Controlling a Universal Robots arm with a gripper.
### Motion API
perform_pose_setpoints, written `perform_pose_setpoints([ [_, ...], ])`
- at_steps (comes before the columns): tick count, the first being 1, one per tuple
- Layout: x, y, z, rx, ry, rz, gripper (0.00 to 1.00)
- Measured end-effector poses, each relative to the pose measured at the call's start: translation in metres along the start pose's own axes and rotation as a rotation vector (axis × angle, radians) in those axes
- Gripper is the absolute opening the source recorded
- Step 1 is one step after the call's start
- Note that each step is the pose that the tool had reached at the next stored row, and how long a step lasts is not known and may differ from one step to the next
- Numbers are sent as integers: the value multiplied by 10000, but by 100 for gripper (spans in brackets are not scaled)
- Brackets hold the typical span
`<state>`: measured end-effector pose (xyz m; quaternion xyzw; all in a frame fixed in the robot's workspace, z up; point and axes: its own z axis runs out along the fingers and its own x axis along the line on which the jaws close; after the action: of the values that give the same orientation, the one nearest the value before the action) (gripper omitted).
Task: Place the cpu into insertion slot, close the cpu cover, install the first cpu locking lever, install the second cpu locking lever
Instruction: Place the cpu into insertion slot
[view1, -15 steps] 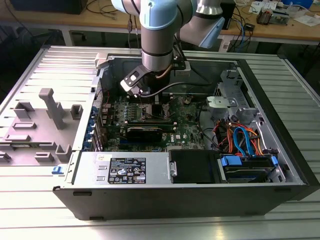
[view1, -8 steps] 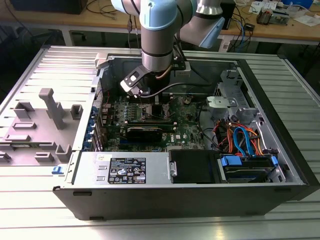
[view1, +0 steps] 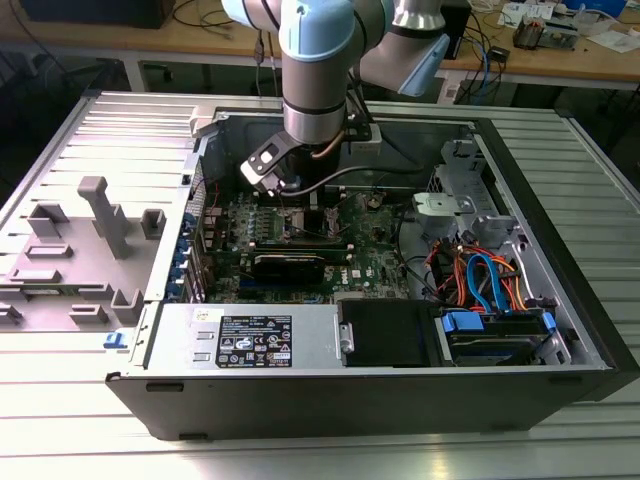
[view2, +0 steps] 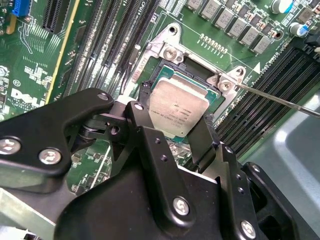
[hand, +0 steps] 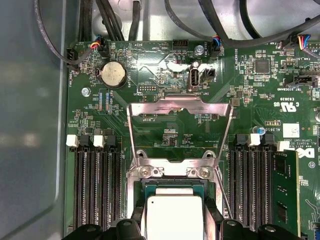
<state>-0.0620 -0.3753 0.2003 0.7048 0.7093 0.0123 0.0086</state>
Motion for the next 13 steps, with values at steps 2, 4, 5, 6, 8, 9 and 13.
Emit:
perform_pose_setpoints([
  [2,-1,0,0,0,-1,12,55],
  [4,-1,0,0,0,-2,26,55],
  [5,-1,0,0,0,-2,29,55],
  [6,-2,0,1,1,-3,32,55],
  [8,-1,5,3,1,-3,31,55],
  [9,-1,5,4,0,-2,33,55],
  [13,-1,9,9,0,-2,32,55],
])
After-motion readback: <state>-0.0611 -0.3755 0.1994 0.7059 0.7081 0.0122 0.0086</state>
